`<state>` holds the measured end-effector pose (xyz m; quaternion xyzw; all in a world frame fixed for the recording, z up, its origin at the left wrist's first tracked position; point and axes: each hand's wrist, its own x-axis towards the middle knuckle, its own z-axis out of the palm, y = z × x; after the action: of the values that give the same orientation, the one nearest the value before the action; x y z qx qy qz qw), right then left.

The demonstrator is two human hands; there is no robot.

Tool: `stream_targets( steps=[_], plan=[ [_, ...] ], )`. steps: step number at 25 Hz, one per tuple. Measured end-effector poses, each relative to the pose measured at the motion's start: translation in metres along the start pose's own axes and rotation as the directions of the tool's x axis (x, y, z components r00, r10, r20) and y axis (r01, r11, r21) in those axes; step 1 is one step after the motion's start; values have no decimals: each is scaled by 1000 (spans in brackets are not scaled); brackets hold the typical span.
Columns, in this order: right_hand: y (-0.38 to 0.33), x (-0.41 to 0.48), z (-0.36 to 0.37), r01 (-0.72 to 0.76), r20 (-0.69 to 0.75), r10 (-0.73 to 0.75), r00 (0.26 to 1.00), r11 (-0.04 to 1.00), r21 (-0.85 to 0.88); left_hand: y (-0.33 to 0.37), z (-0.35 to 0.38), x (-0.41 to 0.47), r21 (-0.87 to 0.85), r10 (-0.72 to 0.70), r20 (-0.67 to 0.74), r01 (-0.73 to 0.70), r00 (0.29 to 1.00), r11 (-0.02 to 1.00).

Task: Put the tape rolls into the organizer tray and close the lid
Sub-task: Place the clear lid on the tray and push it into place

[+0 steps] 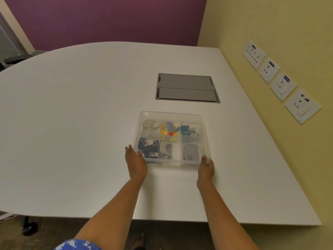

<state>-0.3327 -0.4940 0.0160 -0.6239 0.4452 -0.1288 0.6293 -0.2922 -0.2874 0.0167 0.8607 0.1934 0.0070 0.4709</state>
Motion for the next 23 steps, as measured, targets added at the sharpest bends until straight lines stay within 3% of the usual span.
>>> stream_targets(
  steps=[2, 3, 6, 11, 15, 18, 21, 23],
  plan=[
    [-4, 1, -4, -171, 37, 167, 985, 957, 235, 3, -1, 1, -226, -300, 40, 301, 953, 927],
    [-6, 1, -6, -209, 67, 198, 978, 927, 311, 3, -1, 2, -263, -380, 92, 390, 920, 882],
    [-9, -2, -6, -233, 100, 211, 972, 897, 376, 1, -3, 7, -285, -419, 132, 439, 898, 852],
    [-9, 2, -4, -155, 3, 156, 988, 976, 151, 2, -6, 13, -153, -413, 77, 420, 907, 895],
    [-9, 7, -6, -148, 4, 148, 989, 986, 79, 3, -8, 13, -127, -416, 66, 422, 907, 898],
    [-11, 7, -8, -32, -13, 31, 999, 992, -121, 3, -7, 14, -104, -403, 59, 407, 913, 907],
    [-14, 7, -6, 195, 15, -204, 979, 907, -374, 5, -5, 13, -103, -301, 26, 302, 953, 948],
    [-18, 9, -3, 343, 111, -346, 932, 736, -584, 5, -6, 16, 34, -133, 16, 133, 991, 991]
  ],
)
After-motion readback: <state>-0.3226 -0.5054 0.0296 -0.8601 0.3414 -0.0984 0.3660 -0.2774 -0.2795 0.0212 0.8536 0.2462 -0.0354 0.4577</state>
